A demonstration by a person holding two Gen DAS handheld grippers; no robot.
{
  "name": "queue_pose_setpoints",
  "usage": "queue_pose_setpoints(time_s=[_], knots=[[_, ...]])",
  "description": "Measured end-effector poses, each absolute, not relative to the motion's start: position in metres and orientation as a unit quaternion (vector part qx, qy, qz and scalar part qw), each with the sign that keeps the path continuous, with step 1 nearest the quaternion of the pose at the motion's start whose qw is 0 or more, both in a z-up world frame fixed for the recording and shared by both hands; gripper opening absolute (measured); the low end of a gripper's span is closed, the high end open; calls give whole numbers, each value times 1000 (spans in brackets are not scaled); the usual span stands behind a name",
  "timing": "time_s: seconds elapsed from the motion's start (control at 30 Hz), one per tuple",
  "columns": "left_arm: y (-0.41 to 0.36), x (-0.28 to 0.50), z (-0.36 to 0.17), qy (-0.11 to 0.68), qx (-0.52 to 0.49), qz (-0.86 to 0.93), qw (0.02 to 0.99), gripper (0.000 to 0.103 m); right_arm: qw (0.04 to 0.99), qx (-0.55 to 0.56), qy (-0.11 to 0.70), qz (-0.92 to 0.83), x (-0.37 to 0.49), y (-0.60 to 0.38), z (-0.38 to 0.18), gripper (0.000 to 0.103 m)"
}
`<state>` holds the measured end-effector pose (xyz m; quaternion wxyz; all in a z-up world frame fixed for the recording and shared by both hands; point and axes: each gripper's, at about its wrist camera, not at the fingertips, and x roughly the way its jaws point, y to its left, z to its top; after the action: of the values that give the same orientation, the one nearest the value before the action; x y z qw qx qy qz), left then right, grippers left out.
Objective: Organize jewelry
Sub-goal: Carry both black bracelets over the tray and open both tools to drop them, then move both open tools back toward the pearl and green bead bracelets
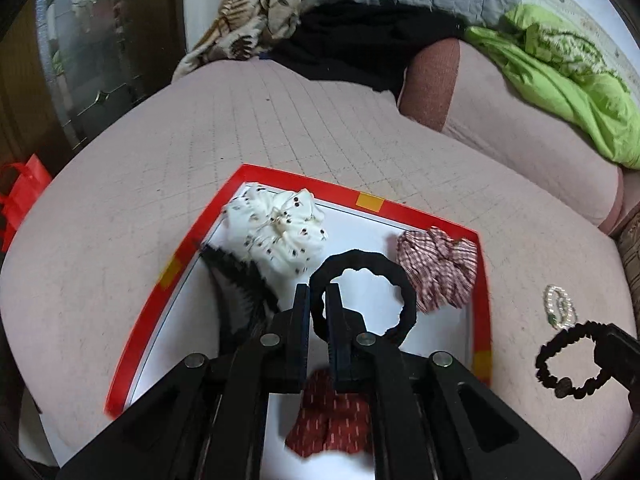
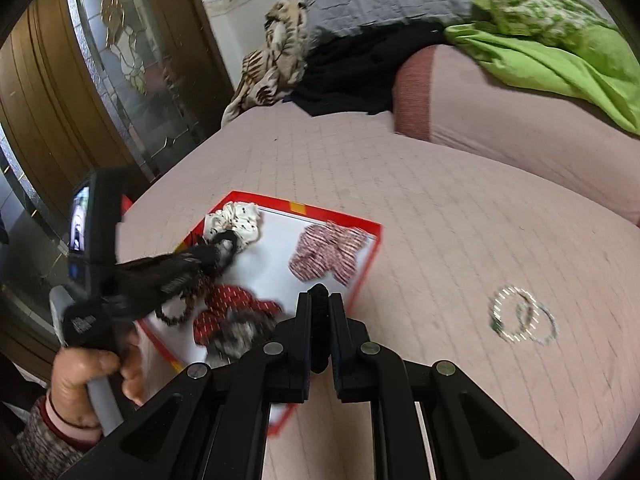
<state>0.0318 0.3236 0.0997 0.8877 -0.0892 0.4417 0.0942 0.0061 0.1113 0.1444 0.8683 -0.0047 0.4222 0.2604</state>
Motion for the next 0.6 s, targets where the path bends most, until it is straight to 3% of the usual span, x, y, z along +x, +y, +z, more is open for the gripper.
queue_pose_setpoints(time_s=[0.37, 0.47, 0.5, 0.53, 0.6], knots=[[346, 81, 58, 481, -109, 98, 864, 8, 832, 0, 489, 264, 70, 166, 73, 12], [342, 81, 60, 478, -104, 93, 867, 16, 833, -5, 487, 260, 72, 166, 64, 15], [340, 80, 61, 476, -100, 92, 869, 25, 832, -4, 489, 263, 72, 166, 62, 16], [337, 78, 63, 472, -96, 93, 872, 33, 832, -5, 488, 263, 71, 165, 62, 21], [334, 74, 69, 461, -89, 95, 878, 37, 837, -10, 480, 262, 65, 163, 65, 34]])
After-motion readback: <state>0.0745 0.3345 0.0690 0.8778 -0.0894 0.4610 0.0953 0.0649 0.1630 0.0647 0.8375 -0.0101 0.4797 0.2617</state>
